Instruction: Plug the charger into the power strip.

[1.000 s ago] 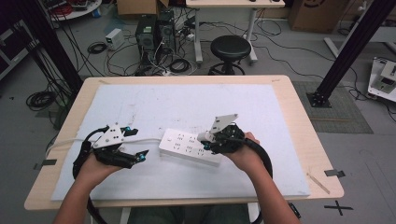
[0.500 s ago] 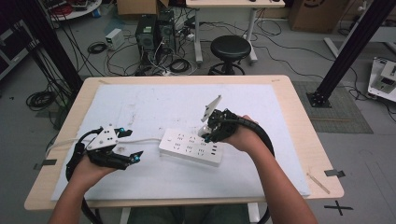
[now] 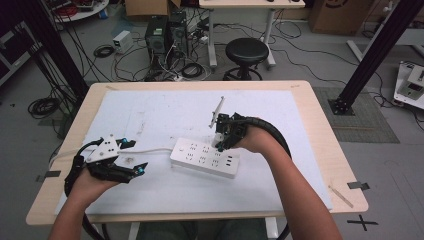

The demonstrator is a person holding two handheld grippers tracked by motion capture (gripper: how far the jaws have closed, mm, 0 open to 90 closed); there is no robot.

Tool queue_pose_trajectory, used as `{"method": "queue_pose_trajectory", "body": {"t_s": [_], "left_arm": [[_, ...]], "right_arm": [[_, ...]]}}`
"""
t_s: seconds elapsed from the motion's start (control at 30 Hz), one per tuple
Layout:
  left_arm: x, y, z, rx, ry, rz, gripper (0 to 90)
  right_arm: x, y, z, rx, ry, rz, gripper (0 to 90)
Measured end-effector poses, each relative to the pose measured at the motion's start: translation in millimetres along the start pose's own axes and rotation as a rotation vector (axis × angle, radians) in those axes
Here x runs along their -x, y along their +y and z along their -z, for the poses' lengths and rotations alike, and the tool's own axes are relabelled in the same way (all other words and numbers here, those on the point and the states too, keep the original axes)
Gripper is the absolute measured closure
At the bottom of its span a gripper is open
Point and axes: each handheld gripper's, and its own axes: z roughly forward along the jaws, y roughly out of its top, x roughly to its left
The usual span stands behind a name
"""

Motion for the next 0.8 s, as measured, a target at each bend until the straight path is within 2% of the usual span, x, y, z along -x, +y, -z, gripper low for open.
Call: {"method": "queue_pose_trajectory", "body": {"t_s": [0.07, 0.23, 0.27, 0.33, 0.47, 0.57, 0.67, 0.8], "left_arm": [[-0.1, -1.2, 0.9, -0.002, 0.002, 0.003, 18.8], [-1.4, -6.1, 4.0, -0.001, 0.009, 0.014, 18.8], [-1.9, -7.1, 4.5, -0.001, 0.01, 0.014, 18.8], [-2.5, -9.0, 5.1, -0.001, 0.012, 0.02, 18.8], [-3.5, -11.3, 4.8, -0.003, 0.011, 0.022, 18.8], [-4.0, -12.0, 3.6, 0.0, 0.01, 0.024, 18.8], [-3.9, -12.8, 2.1, 0.004, 0.007, 0.029, 18.7], [-3.8, -14.1, 1.8, 0.0, 0.006, 0.028, 18.7]], "right_arm": [[1.0, 3.1, -2.7, -0.023, 0.02, -0.005, 63.1], [3.1, 10.9, -11.2, -0.093, 0.055, 0.018, 63.1], [3.0, 11.9, -12.2, -0.102, 0.048, 0.02, 63.1], [3.6, 12.6, -14.4, -0.112, 0.066, 0.017, 63.1], [4.2, 12.7, -18.5, -0.13, 0.071, 0.011, 63.1], [4.2, 12.9, -20.0, -0.138, 0.08, 0.0, 63.1], [4.8, 13.8, -22.1, -0.15, 0.088, -0.034, 63.1], [4.9, 15.0, -24.7, -0.159, 0.091, -0.038, 63.2]]}}
